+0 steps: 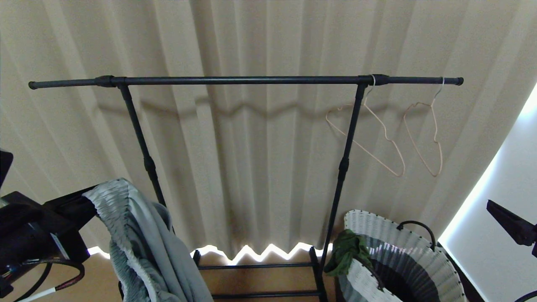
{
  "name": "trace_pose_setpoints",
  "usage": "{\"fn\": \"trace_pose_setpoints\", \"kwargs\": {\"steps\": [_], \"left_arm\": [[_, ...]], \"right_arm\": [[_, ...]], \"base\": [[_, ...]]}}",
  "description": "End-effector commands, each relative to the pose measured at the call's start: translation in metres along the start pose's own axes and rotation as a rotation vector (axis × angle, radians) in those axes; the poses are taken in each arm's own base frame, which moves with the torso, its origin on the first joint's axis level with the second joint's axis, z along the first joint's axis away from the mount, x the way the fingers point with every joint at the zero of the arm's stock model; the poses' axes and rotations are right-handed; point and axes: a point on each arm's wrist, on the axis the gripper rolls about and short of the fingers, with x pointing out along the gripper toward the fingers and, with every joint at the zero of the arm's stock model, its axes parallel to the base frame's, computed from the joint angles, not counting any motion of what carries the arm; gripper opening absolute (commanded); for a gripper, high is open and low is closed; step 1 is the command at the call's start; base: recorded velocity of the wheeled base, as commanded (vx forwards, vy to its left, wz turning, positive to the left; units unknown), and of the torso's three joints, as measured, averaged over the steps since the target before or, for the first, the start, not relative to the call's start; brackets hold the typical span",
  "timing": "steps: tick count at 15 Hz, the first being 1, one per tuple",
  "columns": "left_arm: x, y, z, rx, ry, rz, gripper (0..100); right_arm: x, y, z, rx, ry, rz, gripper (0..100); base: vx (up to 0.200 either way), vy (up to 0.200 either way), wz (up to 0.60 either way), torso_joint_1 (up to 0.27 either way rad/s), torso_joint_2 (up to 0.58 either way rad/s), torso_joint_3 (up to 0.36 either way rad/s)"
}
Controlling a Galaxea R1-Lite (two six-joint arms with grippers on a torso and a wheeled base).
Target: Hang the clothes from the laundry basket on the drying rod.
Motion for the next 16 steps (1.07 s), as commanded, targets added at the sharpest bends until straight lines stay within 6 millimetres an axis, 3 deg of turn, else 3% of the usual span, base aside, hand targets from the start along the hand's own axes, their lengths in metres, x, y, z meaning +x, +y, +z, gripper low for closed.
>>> {"fn": "trace_pose_setpoints", "kwargs": {"steps": [1, 5, 12, 16], "left_arm": [[0.0003, 0.0000, -0.0003, -0.001, 0.002, 0.000, 0], [-0.0001, -0.0003, -0.0010, 0.001, 0.003, -0.002, 0], [-0.0009, -0.0005, -0.0026, -0.004, 0.008, -0.004, 0], [-0.0012, -0.0005, -0.0048, -0.003, 0.016, -0.003, 0]], "right_arm": [[0.0003, 0.0000, 0.0003, 0.000, -0.001, 0.001, 100], [0.0003, 0.0000, -0.0001, 0.000, 0.000, 0.001, 100], [0.0003, 0.0000, 0.0003, 0.001, -0.001, 0.001, 100], [0.0000, 0.0000, 0.0000, 0.001, -0.001, 0.001, 100]], "base": [[0.000, -0.200, 0.00, -0.002, -0.01, 0.002], [0.000, -0.200, 0.00, 0.006, 0.00, -0.001], [0.000, 0.000, 0.00, 0.000, 0.00, 0.000], [0.200, 0.000, 0.00, -0.006, 0.00, 0.004]]}}
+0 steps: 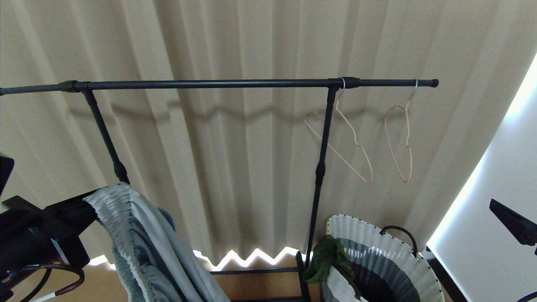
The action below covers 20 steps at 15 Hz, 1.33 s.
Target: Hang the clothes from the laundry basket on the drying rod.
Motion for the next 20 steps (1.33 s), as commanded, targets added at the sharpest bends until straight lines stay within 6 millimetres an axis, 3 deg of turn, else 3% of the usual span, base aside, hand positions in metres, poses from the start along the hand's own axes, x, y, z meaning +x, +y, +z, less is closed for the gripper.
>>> {"fn": "trace_pose_setpoints", "kwargs": {"steps": [1, 7, 11, 17, 20], "left_arm": [[0.000, 0.000, -0.001, 0.000, 0.003, 0.000, 0], [0.000, 0.000, -0.003, 0.001, 0.011, 0.001, 0], [-0.005, -0.001, -0.004, 0.008, 0.001, 0.002, 0], [-0.013, -0.001, -0.005, 0.046, -0.021, 0.003, 0], [-0.018, -0.001, -0.003, 0.047, -0.041, 0.004, 0]], "right_arm": [[0.001, 0.000, 0.000, -0.001, 0.003, 0.001, 100], [-0.008, 0.002, -0.013, 0.003, 0.017, 0.008, 100], [-0.004, 0.000, 0.002, -0.005, -0.014, 0.003, 100], [0.051, 0.002, 0.044, -0.007, 0.129, 0.062, 100], [0.085, 0.015, 0.045, 0.023, 0.211, 0.023, 100]], "base": [[0.200, 0.000, 0.00, 0.007, 0.00, 0.002], [0.200, 0.000, 0.00, 0.007, 0.00, 0.002], [0.050, 0.000, 0.00, 0.001, 0.00, 0.001], [0.000, 0.000, 0.00, 0.000, 0.00, 0.000], [0.000, 0.000, 0.00, 0.000, 0.00, 0.000]]}}
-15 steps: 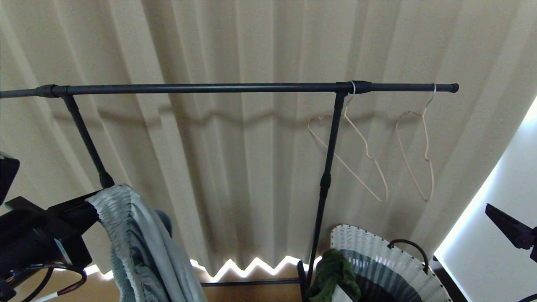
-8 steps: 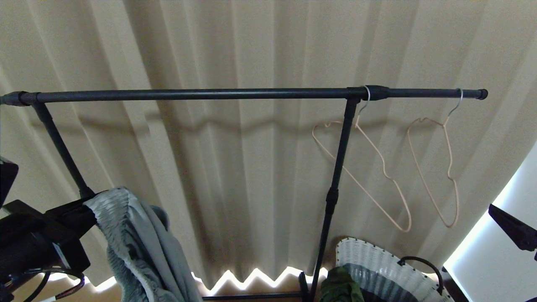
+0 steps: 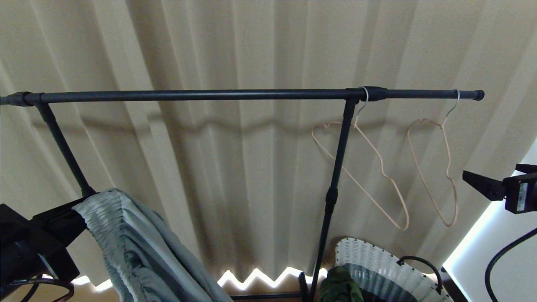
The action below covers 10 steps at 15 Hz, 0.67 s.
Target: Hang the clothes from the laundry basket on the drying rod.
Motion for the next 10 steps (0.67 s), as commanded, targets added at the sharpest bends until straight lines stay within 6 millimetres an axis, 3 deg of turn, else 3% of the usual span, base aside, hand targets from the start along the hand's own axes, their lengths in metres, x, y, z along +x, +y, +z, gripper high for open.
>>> {"fn": "trace_pose_setpoints", "kwargs": {"steps": [1, 2, 5, 10], "left_arm": [[-0.004, 0.000, 0.003, 0.001, -0.023, 0.003, 0], [-0.006, 0.000, 0.003, 0.001, -0.028, 0.003, 0], [-0.006, 0.000, 0.003, 0.001, -0.026, 0.003, 0], [-0.006, 0.000, 0.003, 0.001, -0.026, 0.003, 0]], "right_arm": [[0.041, 0.019, 0.001, 0.038, 0.098, -0.003, 100], [0.054, 0.028, 0.000, 0.075, 0.124, -0.023, 100], [0.083, 0.032, 0.000, 0.076, 0.164, -0.118, 100], [0.090, 0.031, 0.001, 0.075, 0.170, -0.150, 100]], "base": [[0.000, 0.000, 0.00, 0.000, 0.00, 0.000], [0.000, 0.000, 0.00, 0.000, 0.00, 0.000], [0.000, 0.000, 0.00, 0.000, 0.00, 0.000], [0.000, 0.000, 0.00, 0.000, 0.00, 0.000]]}}
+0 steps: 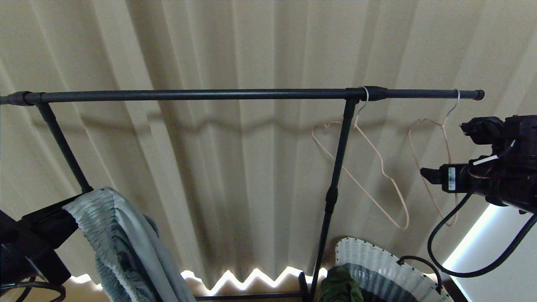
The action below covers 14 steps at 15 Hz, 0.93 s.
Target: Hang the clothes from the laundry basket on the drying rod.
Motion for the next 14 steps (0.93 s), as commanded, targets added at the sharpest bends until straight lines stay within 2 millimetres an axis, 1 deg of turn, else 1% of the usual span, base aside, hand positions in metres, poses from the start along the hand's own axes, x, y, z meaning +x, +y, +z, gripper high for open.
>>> {"fn": "trace_pose_setpoints", "kwargs": {"steps": [1, 2, 4, 6, 7, 14], "left_arm": [[0.0003, 0.0000, -0.0001, 0.000, 0.001, 0.000, 0], [0.0000, 0.0000, 0.0001, 0.000, -0.001, 0.000, 0], [-0.0019, 0.0000, 0.0006, 0.000, -0.008, 0.001, 0], [-0.0023, 0.0000, 0.0007, 0.000, -0.010, 0.001, 0], [-0.0023, 0.0000, 0.0007, -0.001, -0.010, 0.001, 0], [-0.0035, 0.0002, 0.0013, -0.001, -0.016, 0.003, 0]], "right_arm": [[0.0081, 0.0016, -0.0008, -0.003, 0.016, -0.005, 100], [0.0111, -0.0010, -0.0001, 0.001, 0.019, -0.016, 100], [0.0160, 0.0005, -0.0004, 0.000, 0.026, -0.015, 100], [0.0164, 0.0007, 0.0004, 0.006, 0.023, -0.015, 100], [0.0155, 0.0004, 0.0010, 0.007, 0.020, -0.015, 0], [0.0136, -0.0028, 0.0030, 0.014, 0.011, -0.022, 0]], "base": [[0.000, 0.000, 0.00, 0.000, 0.00, 0.000], [0.000, 0.000, 0.00, 0.000, 0.00, 0.000], [0.000, 0.000, 0.00, 0.000, 0.00, 0.000], [0.000, 0.000, 0.00, 0.000, 0.00, 0.000], [0.000, 0.000, 0.00, 0.000, 0.00, 0.000], [0.000, 0.000, 0.00, 0.000, 0.00, 0.000]]}}
